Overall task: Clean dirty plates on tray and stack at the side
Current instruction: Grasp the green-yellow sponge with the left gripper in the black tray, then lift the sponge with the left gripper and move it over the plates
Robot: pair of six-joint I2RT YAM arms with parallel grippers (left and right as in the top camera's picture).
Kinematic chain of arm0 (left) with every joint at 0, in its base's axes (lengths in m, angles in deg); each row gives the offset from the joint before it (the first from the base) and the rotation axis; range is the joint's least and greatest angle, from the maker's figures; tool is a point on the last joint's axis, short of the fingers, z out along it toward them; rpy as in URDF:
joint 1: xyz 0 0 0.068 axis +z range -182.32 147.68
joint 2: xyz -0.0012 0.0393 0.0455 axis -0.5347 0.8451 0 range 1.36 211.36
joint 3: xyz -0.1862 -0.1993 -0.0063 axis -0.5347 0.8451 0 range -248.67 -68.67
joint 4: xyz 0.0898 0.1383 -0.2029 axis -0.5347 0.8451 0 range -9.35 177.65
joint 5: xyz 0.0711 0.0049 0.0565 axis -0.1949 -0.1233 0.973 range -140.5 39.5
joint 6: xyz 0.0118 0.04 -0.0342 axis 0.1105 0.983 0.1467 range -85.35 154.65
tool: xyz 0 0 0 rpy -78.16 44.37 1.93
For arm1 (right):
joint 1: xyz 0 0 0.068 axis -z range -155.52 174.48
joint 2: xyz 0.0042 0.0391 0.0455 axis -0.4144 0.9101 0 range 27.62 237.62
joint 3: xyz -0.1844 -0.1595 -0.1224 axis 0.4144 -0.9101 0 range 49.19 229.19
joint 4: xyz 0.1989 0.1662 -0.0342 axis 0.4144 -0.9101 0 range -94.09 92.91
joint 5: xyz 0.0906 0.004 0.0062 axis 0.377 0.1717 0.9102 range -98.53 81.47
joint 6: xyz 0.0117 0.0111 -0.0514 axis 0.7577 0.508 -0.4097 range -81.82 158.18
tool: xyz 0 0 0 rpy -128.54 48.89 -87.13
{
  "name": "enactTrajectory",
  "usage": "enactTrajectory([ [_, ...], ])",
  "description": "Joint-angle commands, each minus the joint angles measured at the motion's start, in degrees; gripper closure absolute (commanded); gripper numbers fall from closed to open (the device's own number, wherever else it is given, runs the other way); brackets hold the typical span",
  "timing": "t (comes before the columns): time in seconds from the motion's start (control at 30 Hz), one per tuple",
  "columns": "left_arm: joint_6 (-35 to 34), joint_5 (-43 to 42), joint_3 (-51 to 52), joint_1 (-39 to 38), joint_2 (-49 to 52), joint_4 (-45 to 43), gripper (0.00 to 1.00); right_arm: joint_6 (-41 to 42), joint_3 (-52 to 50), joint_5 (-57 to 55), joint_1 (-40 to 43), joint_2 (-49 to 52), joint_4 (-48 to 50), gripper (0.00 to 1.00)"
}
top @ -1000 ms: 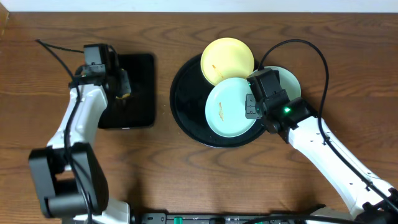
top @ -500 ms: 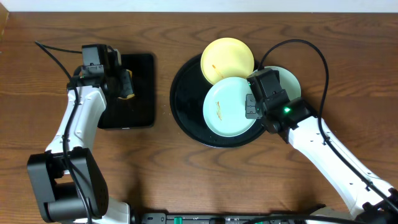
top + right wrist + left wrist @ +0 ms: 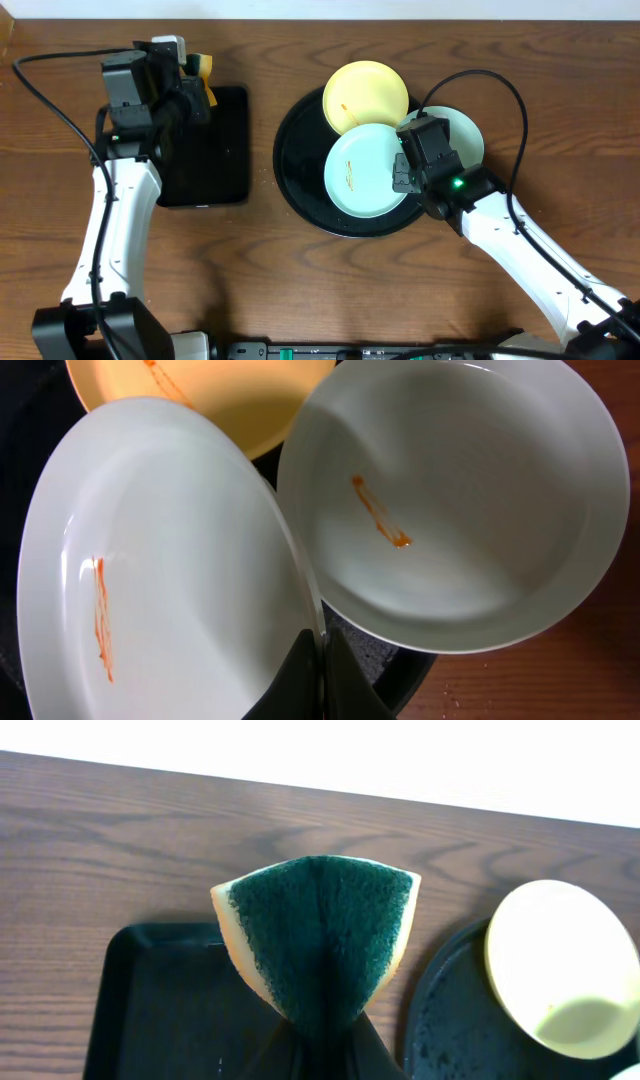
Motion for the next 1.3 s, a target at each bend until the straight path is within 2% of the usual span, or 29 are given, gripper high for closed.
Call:
enactTrajectory([
  [0.0, 0.28, 6.19, -0.92, 0.04, 0.98, -0.63, 0.93, 1.01, -0.20, -0.33, -0.37, -0.02, 0.26, 0.99],
  [0.27, 1.11, 2.91, -0.92, 0.04, 1.01, 2.69, 0.92, 1.01, -0.20, -0.96, -0.04, -0.02, 0.17, 0.99],
  [0.37, 1.09, 6.14, -0.92, 0.09, 1.01, 2.47, 0.77, 1.01, -0.20, -0.94, 0.50, -0.02, 0.13, 0.99],
  [0.4, 1.31, 6.45, -0.92, 0.09, 1.01, 2.25, 0.76, 1.01, -0.20, -0.94, 0.50, -0.02, 0.13, 0.99],
  [0.43, 1.22, 6.40, -0.92, 0.13, 1.01, 2.10, 0.92, 1.01, -0.20, -0.92, 0.48, -0.02, 0.15, 0.99],
  [0.47, 0.79, 6.32, -0.92, 0.13, 1.01, 2.43, 0.93, 1.01, -0.20, -0.92, 0.50, -0.02, 0.13, 0.99],
  [0.53, 0.28, 5.31, -0.92, 0.13, 0.92, 5.35, 0.92, 1.01, -0.20, -0.94, 0.48, -0.02, 0.13, 0.99],
  [0.57, 0.61, 7.67, -0.57, 0.15, 1.31, 5.35, 0.93, 1.01, -0.20, -0.92, 0.50, -0.02, 0.13, 0.99],
  [0.6, 0.57, 10.54, -0.39, 0.26, 1.90, 5.33, 0.83, 1.01, -0.20, -0.92, 0.48, -0.02, 0.13, 0.99],
  [0.63, 0.57, 10.99, -0.39, 0.31, 2.45, 5.44, 0.78, 1.01, -0.20, -0.92, 0.48, -0.02, 0.13, 0.99],
  [0.67, 0.33, 10.91, -0.39, 0.28, 3.04, 5.75, 0.92, 1.01, -0.20, -0.92, 0.48, -0.02, 0.11, 0.99],
  [0.8, -0.28, 10.86, -0.39, 0.28, 2.93, 4.94, 0.93, 1.01, -0.20, -0.92, 0.48, -0.02, 0.13, 0.99],
  [0.83, -0.28, 10.88, -0.39, 0.28, 2.93, 4.52, 0.83, 1.01, -0.20, -0.92, 0.48, -0.02, 0.11, 0.99],
  [0.9, -0.28, 10.88, -0.39, 0.28, 2.93, 4.13, 0.92, 1.01, -0.20, -0.92, 0.48, -0.02, 0.11, 0.99],
  [0.93, -0.31, 10.88, -0.39, 0.28, 2.93, 4.00, 0.93, 1.01, -0.20, -0.92, 0.50, -0.02, 0.11, 0.99],
  [0.97, -0.28, 10.88, -0.39, 0.31, 2.93, 3.85, 0.87, 1.01, -0.20, -0.92, 0.48, -0.02, 0.11, 0.99],
  [1.0, -0.28, 10.88, -0.39, 0.28, 2.93, 3.87, 0.92, 1.01, -0.20, -0.92, 0.48, -0.02, 0.11, 0.99],
  [1.1, -0.28, 10.88, -0.39, 0.28, 2.93, 3.93, 0.92, 1.01, -0.20, -0.92, 0.48, -0.02, 0.11, 0.99],
  [1.13, -0.31, 10.88, -0.39, 0.28, 2.93, 3.76, 0.73, 1.01, -0.20, -0.92, 0.48, -0.02, 0.11, 0.99],
  [1.17, -0.26, 10.88, -0.39, 0.28, 2.93, 3.78, 0.92, 1.01, -0.20, -0.92, 0.50, -0.02, 0.11, 0.99],
  [1.23, -0.26, 10.88, -0.39, 0.28, 2.93, 3.54, 0.93, 0.98, -0.20, -0.94, 0.50, -0.02, 0.11, 0.99],
  [1.27, -0.26, 10.88, -0.39, 0.28, 2.93, 3.43, 0.85, 0.98, -0.20, -0.92, 0.50, -0.02, 0.09, 0.99],
])
